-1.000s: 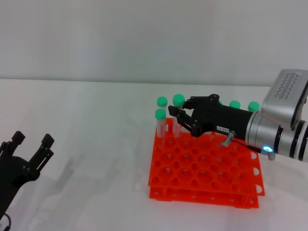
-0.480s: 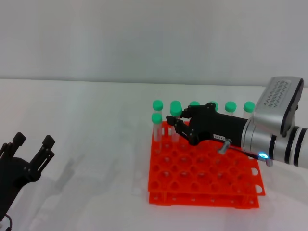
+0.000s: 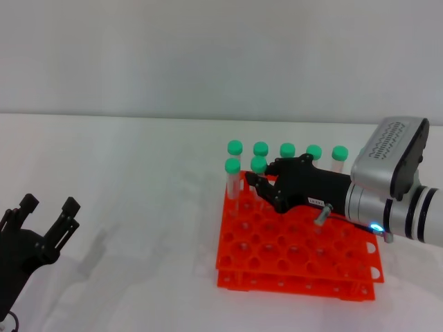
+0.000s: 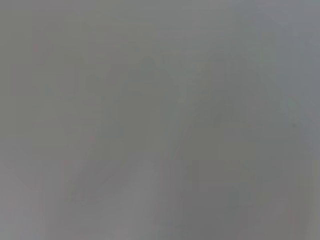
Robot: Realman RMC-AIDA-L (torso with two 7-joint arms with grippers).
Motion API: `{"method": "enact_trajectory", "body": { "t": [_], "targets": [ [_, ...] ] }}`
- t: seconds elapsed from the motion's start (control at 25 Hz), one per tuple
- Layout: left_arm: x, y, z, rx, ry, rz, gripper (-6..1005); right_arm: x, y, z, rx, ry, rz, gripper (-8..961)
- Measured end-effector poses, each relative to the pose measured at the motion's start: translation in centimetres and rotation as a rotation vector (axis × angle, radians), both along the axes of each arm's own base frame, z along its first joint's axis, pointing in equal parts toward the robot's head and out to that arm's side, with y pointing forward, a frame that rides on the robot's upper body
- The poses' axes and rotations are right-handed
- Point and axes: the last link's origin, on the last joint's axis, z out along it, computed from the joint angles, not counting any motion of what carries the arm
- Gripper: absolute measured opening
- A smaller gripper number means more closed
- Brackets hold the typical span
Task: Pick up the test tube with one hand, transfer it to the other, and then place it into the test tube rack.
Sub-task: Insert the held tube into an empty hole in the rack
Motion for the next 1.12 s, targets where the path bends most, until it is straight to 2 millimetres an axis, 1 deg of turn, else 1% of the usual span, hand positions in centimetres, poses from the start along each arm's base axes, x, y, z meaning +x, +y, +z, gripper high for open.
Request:
{"method": "enact_trajectory", "body": {
  "t": [0.24,1.12],
  "targets": [
    [0.0,-0.1,0.0,-0.002,-0.002,0.001,832,0.3,0.0,-0.2,0.002,-0.017,-0.013,303],
    [0.0,-0.2,0.0,0.0,-0.009,-0.002,833,1.1,-0.3,-0.1,0.006,-0.018,-0.028,329]
  ]
}}
